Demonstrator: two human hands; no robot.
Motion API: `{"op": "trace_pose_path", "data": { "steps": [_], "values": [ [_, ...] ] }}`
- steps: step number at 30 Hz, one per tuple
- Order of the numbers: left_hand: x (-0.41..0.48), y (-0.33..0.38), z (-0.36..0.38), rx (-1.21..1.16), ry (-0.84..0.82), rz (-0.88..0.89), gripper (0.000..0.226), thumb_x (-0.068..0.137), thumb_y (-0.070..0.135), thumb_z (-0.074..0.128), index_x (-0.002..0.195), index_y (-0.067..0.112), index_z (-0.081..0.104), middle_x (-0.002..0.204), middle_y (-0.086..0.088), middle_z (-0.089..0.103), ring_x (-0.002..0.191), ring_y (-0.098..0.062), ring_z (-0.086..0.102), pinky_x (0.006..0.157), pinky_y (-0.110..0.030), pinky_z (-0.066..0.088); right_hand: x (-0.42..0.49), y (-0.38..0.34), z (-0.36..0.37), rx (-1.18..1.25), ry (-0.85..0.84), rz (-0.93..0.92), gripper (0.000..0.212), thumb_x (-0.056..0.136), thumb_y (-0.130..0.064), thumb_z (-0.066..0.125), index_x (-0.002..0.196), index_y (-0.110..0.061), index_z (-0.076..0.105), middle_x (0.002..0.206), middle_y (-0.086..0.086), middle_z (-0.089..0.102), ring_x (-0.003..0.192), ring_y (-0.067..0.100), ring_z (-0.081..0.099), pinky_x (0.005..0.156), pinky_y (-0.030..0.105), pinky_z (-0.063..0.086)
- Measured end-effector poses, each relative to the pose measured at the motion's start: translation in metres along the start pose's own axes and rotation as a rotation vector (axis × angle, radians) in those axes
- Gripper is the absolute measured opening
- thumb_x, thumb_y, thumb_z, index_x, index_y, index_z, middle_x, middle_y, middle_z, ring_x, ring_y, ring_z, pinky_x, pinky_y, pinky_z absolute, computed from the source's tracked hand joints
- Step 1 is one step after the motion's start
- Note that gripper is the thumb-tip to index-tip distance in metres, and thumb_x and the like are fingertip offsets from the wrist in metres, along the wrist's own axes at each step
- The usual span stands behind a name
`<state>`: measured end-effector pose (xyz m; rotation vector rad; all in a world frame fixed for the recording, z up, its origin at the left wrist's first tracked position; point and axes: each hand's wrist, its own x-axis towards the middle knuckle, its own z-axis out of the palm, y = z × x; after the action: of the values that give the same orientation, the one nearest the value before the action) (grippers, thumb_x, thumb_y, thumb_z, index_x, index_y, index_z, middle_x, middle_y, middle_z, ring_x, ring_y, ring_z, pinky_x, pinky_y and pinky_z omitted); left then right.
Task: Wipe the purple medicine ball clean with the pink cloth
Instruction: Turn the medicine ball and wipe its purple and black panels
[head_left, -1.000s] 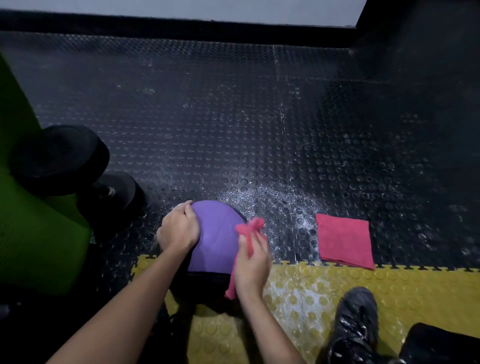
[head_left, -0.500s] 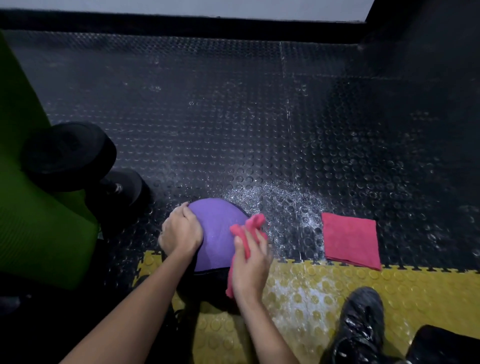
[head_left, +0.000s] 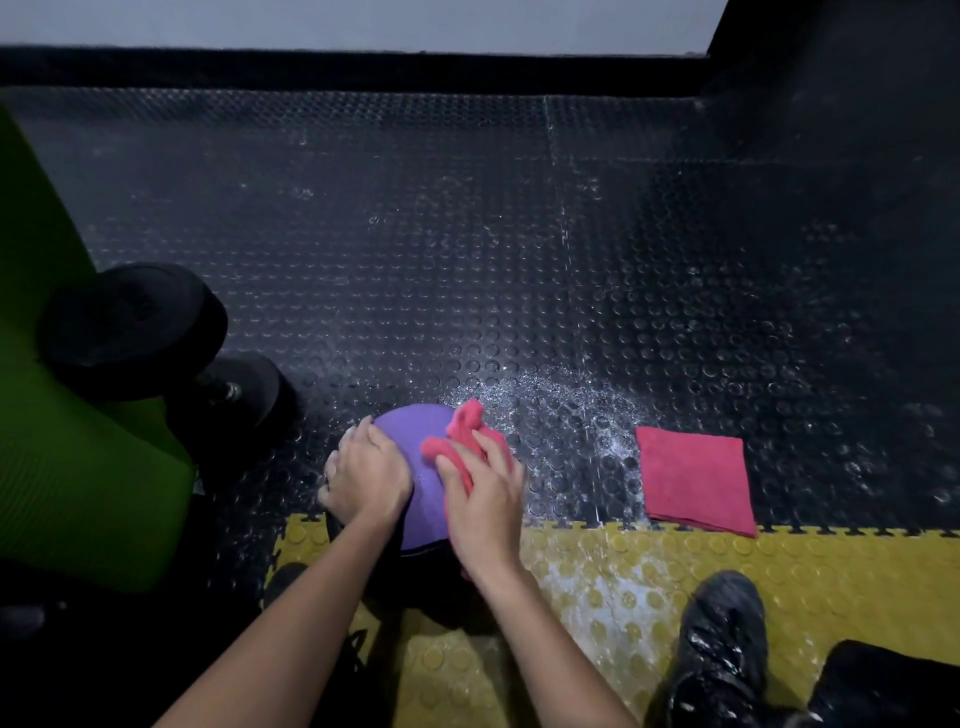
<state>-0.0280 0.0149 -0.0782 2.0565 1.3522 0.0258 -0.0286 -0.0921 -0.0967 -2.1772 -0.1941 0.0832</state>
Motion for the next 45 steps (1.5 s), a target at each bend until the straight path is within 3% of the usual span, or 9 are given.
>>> {"op": "trace_pose_path", "data": {
  "steps": [3,8,14,18,24,29,34,41,45],
  "values": [
    [-0.001,-0.006,-0.003,-0.031,0.007,0.001,0.045,0.099,0.030,0.023,0.140,0.029,0.042,0.148,0.001,0.040,0.136,-0.026,0.033,0.111,-0.048,0.021,0.005,0.014,-0.002,0.001,0.008,-0.029,0.049,0.082,-0.057,0.032,0.116,-0.035,0.061,0.126,-0.011,0.050,0.109,0.014,0.042,0.092,0.026,0.035],
    [-0.015,-0.004,0.004,-0.012,0.040,0.030,0.045,0.100,0.029,0.023,0.142,0.028,0.038,0.151,0.005,0.034,0.139,-0.023,0.027,0.112,-0.051,0.017,0.036,0.033,-0.015,0.086,-0.045,0.493,0.037,0.093,-0.043,0.040,0.106,-0.018,0.064,0.112,0.007,0.061,0.103,0.027,0.056,0.088,0.034,0.044],
    [-0.015,0.001,0.008,0.027,0.004,0.064,0.046,0.100,0.032,0.021,0.144,0.027,0.034,0.153,0.007,0.028,0.142,-0.020,0.021,0.112,-0.052,0.015,-0.017,0.001,-0.001,-0.063,0.039,-0.068,0.048,0.085,-0.050,0.032,0.117,-0.031,0.060,0.133,-0.004,0.048,0.124,0.022,0.036,0.104,0.033,0.033],
    [-0.008,-0.013,0.000,0.091,-0.096,0.271,0.045,0.100,0.041,0.026,0.144,0.035,0.032,0.154,0.012,0.024,0.143,-0.018,0.017,0.112,-0.054,0.017,0.007,0.017,-0.007,-0.087,0.018,-0.135,0.041,0.088,-0.046,0.035,0.117,-0.031,0.060,0.130,-0.003,0.050,0.118,0.020,0.041,0.099,0.027,0.033],
    [-0.019,-0.004,0.009,0.130,-0.095,0.339,0.048,0.095,0.052,0.033,0.142,0.041,0.033,0.155,0.013,0.022,0.144,-0.023,0.013,0.110,-0.059,0.013,0.055,0.007,-0.018,-0.128,-0.071,0.303,0.035,0.093,-0.037,0.043,0.121,-0.023,0.059,0.129,0.001,0.051,0.115,0.024,0.046,0.093,0.028,0.035],
    [-0.011,0.003,0.012,0.111,-0.098,0.308,0.044,0.097,0.047,0.033,0.140,0.041,0.036,0.154,0.013,0.023,0.143,-0.023,0.014,0.111,-0.059,0.014,-0.009,0.002,-0.009,-0.082,0.004,-0.134,0.044,0.088,-0.046,0.029,0.119,-0.034,0.058,0.138,-0.007,0.042,0.129,0.013,0.030,0.106,0.017,0.020],
    [-0.001,0.007,0.010,0.090,-0.102,0.270,0.045,0.096,0.049,0.029,0.139,0.041,0.038,0.153,0.011,0.027,0.142,-0.023,0.020,0.111,-0.057,0.017,0.000,0.062,-0.026,0.282,-0.011,0.678,0.035,0.097,-0.027,0.037,0.119,-0.009,0.058,0.121,0.012,0.058,0.109,0.027,0.054,0.085,0.025,0.039],
    [0.021,0.007,0.003,0.002,-0.087,0.158,0.045,0.096,0.047,0.028,0.138,0.038,0.040,0.150,0.009,0.034,0.135,-0.029,0.032,0.109,-0.053,0.024,-0.007,0.017,-0.005,0.111,0.060,0.008,0.047,0.087,-0.043,0.035,0.126,-0.027,0.054,0.134,-0.017,0.039,0.124,0.001,0.028,0.103,0.014,0.019],
    [0.014,-0.009,-0.004,-0.114,-0.042,0.115,0.046,0.098,0.044,0.027,0.140,0.033,0.040,0.149,0.003,0.036,0.133,-0.031,0.035,0.111,-0.052,0.024,0.032,0.037,-0.018,0.262,-0.072,0.400,0.031,0.096,-0.023,0.040,0.121,-0.015,0.058,0.119,0.001,0.057,0.110,0.016,0.053,0.088,0.023,0.038]
  ]
}}
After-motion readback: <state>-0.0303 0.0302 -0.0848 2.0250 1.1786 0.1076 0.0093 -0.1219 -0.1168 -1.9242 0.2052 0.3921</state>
